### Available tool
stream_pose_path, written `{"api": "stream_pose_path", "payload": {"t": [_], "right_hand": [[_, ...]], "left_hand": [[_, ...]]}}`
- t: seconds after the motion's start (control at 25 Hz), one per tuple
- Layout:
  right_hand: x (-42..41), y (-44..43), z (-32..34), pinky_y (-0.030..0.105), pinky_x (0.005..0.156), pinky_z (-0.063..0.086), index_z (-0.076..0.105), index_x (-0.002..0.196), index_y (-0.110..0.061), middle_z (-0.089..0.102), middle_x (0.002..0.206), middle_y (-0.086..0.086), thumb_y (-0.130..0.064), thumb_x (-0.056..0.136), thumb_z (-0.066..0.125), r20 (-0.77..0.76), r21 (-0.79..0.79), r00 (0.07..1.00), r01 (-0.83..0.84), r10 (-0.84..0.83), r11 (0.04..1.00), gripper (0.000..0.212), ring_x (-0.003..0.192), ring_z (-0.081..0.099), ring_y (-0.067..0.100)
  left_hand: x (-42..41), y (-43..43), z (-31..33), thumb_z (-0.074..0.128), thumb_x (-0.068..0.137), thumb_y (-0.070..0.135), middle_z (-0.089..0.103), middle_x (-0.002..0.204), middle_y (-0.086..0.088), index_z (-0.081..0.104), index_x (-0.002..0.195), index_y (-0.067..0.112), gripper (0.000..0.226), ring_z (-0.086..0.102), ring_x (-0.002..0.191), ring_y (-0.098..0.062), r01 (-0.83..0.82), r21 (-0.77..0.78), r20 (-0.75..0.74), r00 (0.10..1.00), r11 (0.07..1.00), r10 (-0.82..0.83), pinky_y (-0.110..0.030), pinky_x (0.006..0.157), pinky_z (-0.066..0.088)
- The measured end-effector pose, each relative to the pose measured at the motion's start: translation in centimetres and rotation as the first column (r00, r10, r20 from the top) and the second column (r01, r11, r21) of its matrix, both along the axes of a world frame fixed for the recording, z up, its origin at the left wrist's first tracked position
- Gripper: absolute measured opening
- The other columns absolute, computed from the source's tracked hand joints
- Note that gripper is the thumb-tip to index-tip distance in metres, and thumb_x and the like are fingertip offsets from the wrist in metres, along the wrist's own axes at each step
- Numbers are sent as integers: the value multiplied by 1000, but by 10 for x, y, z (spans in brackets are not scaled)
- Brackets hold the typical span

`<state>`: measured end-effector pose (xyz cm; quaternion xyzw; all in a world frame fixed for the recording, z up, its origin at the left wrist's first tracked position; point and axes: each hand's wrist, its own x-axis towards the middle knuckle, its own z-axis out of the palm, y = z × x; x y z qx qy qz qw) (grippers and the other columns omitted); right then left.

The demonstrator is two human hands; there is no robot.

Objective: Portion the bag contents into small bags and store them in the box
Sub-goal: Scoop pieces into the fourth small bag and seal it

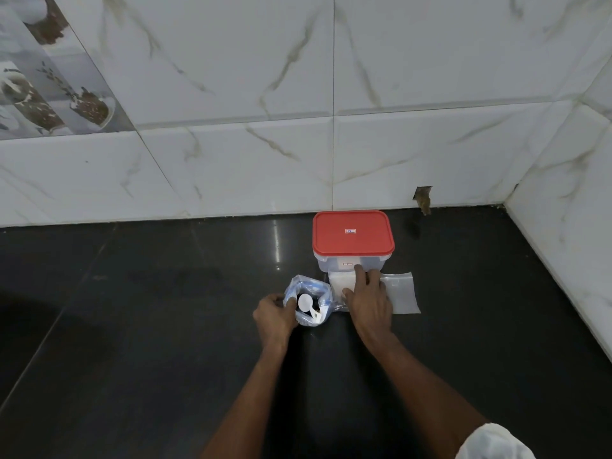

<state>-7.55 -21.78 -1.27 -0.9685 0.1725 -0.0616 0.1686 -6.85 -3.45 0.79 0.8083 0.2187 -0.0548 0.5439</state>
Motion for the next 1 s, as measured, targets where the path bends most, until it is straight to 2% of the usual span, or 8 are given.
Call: {"api": "stream_pose_path", "payload": {"t": [0.24, 0.36, 0.48, 0.6, 0.68, 0.76, 0.88, 1.0], "right_hand": [[-14, -11, -18, 39, 92, 44, 65, 109, -22, 60, 111, 3, -24, 92, 52, 38, -154, 926, -366, 376, 918, 22, 106, 56, 25], [-15, -33, -18, 41, 89, 48, 65, 112, -12, 63, 112, 11, -18, 89, 57, 171, -32, 985, -7, 13, 999, 25, 103, 58, 30], [-18, -71, -13, 46, 95, 41, 53, 125, -3, 57, 123, 21, -21, 88, 64, -3, 91, 930, 365, -367, 926, 43, 115, 50, 39], [-13, -87, -17, 48, 100, 38, 44, 132, -5, 52, 132, 20, -26, 83, 71, -128, 85, 931, 353, -341, 932, 60, 124, 44, 39], [-4, -91, -23, 48, 102, 36, 46, 132, -5, 54, 131, 19, -23, 80, 72, -146, 151, 917, 393, -373, 907, 61, 125, 45, 39], [0, -96, -22, 45, 98, 41, 58, 121, -8, 62, 122, 16, -16, 78, 70, -152, 262, 906, 423, -396, 867, 45, 117, 52, 38], [-7, -95, -11, 34, 70, 47, 67, 82, -9, 71, 89, 12, -8, 78, 69, -26, 534, 945, 290, -327, 794, 6, 83, 65, 30], [-27, -65, 10, 38, 66, 48, 61, 75, -7, 63, 76, 9, -12, 78, 73, 157, 644, 941, 132, -299, 754, 13, 72, 60, 26]], "left_hand": [[-4, 7, 6, 65, 85, 4, 74, 74, -12, 71, 86, 9, 7, 74, 63, -25, -94, -6, 51, 994, 996, 94, -42, 62, 64], [-4, 10, 2, 67, 89, 9, 74, 75, -12, 70, 85, 8, 5, 75, 64, -25, -89, -15, 61, 994, 996, 90, -43, 63, 65], [-7, 9, -2, 69, 92, 21, 74, 75, -12, 72, 92, 4, 18, 74, 61, -25, -77, -14, 52, 996, 997, 78, -38, 60, 64], [-9, 8, -2, 65, 91, 42, 74, 89, -8, 66, 92, 17, 25, 75, 71, -26, -114, 34, 84, 990, 993, 111, -43, 74, 63], [-13, 4, 2, 65, 92, 43, 64, 117, -9, 67, 116, 14, 38, 69, 96, -30, -131, 163, 93, 989, 978, 117, -41, 93, 54], [-21, 0, 10, 66, 94, 35, 54, 129, -12, 60, 134, 9, 48, 63, 104, -29, -173, 214, 114, 982, 961, 151, -36, 93, 47], [-32, -8, 27, 68, 89, 32, 70, 104, -1, 73, 107, 13, 26, 69, 93, -23, -130, 107, 203, 973, 986, 107, -27, 79, 50], [-37, -34, 43, 72, 91, 23, 73, 70, 1, 76, 77, 11, 19, 66, 64, -14, 91, -263, 45, 996, 961, -82, -23, 59, 50]]}}
